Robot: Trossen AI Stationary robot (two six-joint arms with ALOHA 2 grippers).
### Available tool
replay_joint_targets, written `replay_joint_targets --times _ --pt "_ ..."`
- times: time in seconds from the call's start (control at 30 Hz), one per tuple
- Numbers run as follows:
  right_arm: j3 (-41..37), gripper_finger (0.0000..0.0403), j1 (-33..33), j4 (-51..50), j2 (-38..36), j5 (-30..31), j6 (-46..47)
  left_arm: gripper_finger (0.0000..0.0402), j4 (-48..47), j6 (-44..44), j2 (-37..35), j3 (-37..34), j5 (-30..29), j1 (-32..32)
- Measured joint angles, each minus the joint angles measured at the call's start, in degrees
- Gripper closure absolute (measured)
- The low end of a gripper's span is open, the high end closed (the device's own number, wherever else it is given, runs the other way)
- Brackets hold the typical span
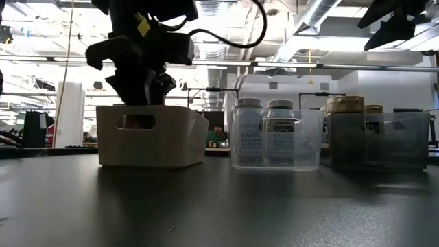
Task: Sort spices by type
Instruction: Put the red seasoning can into the white bin
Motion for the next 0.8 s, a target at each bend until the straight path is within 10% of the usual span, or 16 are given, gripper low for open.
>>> replay_joint_targets --times 0.8 --pt "0.00 0.0010 0.00 0.01 0.00 -0.02 0.97 0.0171 0.66 -1.64 0.08 -0.08 -0.98 -0.04"
